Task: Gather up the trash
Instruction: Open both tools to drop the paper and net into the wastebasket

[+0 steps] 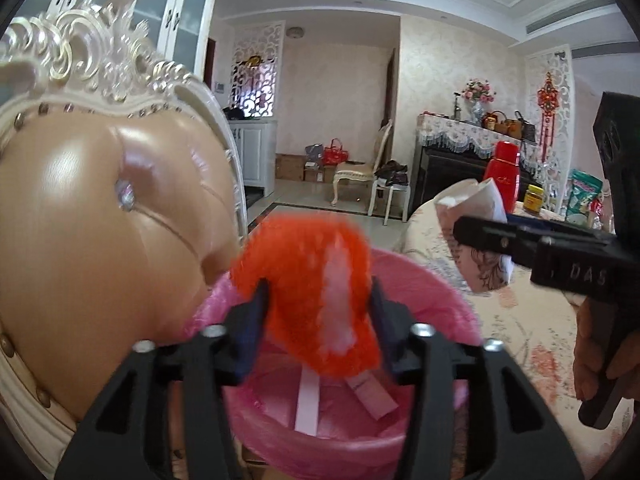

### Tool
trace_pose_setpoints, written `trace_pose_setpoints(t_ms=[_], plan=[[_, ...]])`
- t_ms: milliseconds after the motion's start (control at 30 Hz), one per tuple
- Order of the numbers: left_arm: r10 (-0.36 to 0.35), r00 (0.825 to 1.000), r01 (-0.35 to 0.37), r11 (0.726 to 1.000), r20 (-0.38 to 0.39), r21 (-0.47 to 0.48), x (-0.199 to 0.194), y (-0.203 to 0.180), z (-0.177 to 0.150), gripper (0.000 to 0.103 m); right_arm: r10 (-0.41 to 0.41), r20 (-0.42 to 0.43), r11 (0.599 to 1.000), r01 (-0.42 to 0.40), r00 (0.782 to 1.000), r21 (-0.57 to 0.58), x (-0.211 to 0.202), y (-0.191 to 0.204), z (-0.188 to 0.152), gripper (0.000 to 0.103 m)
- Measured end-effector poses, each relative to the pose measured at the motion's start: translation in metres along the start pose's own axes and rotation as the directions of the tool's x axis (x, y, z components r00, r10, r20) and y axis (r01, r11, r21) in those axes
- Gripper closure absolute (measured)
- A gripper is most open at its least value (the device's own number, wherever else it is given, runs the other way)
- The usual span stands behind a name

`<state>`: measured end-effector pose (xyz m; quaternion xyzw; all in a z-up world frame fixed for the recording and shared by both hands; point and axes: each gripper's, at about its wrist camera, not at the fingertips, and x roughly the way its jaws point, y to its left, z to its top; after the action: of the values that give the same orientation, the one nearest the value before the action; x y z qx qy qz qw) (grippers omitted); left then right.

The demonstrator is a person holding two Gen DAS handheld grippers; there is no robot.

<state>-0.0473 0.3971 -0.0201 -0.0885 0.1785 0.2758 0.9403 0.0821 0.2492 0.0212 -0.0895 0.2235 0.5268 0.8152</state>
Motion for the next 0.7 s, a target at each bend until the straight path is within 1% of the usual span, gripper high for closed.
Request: trace_pose_setpoints(t_ms=[33, 67, 133, 200, 267, 300, 333, 400, 467, 567, 600, 700], plan=[[0.016, 1.0, -0.016, 1.0, 0.003, -0.011, 0.0, 0.004, -0.001, 0.029, -0.002, -0.001, 1.0, 0.002, 1.0, 0.004, 0.004, -0.001, 0.001, 0.037], [0.044, 0.999, -0.043, 0.999, 0.013, -0.032, -0.003, 0.01, -0.003, 0.018, 0.0, -0.002, 1.0, 0.0, 1.0, 0.007, 0.007, -0.002, 0.002, 0.036], [0.08, 0.996, -0.078, 0.995, 0.031, -0.065, -0.007, 0.02, -0.005, 0.012, 0.012, -0.006, 0.999, -0.012, 1.0, 0.03, 0.012, -0.006, 0.003, 0.032], [0.102, 0.994, -0.099, 0.991, 0.028, -0.086, -0.013, 0.026, -0.008, 0.011, 0.035, -0.007, 0.998, -0.034, 0.999, 0.057, 0.014, -0.011, 0.003, 0.027], [0.136, 0.99, -0.132, 0.985, 0.025, -0.111, -0.019, 0.032, -0.011, 0.008, 0.04, -0.009, 0.997, -0.039, 0.999, 0.061, 0.013, -0.01, 0.003, 0.027], [0.14, 0.99, -0.136, 0.984, 0.026, -0.118, -0.023, 0.035, -0.012, 0.009, 0.037, -0.009, 0.998, -0.036, 0.999, 0.056, 0.012, -0.009, 0.002, 0.027], [0.123, 0.992, -0.119, 0.986, 0.025, -0.115, -0.029, 0.032, -0.013, 0.009, 0.032, -0.009, 0.998, -0.032, 0.999, 0.048, 0.007, -0.009, 0.001, 0.027], [0.138, 0.99, -0.135, 0.986, 0.023, -0.097, -0.038, 0.025, -0.015, 0.007, 0.027, -0.007, 0.999, -0.027, 1.0, 0.044, -0.003, -0.011, 0.0, 0.027], [0.16, 0.986, -0.156, 0.985, 0.049, -0.075, -0.049, 0.014, -0.017, 0.005, 0.008, -0.002, 0.999, -0.008, 1.0, 0.039, -0.02, -0.016, -0.003, 0.027], [0.116, 0.991, -0.113, 0.992, 0.061, -0.049, -0.06, -0.007, -0.017, 0.005, -0.044, -0.001, 0.999, 0.044, 0.999, 0.027, -0.05, -0.027, -0.013, 0.026], [0.105, 0.992, -0.103, 0.994, 0.065, -0.041, -0.062, -0.014, -0.017, 0.005, -0.059, -0.002, 0.998, 0.059, 0.998, 0.025, -0.059, -0.031, -0.017, 0.024], [0.066, 0.996, -0.066, 0.998, 0.067, -0.003, -0.062, -0.042, -0.019, 0.005, -0.127, -0.01, 0.992, 0.127, 0.992, 0.024, -0.093, -0.05, -0.037, 0.023]])
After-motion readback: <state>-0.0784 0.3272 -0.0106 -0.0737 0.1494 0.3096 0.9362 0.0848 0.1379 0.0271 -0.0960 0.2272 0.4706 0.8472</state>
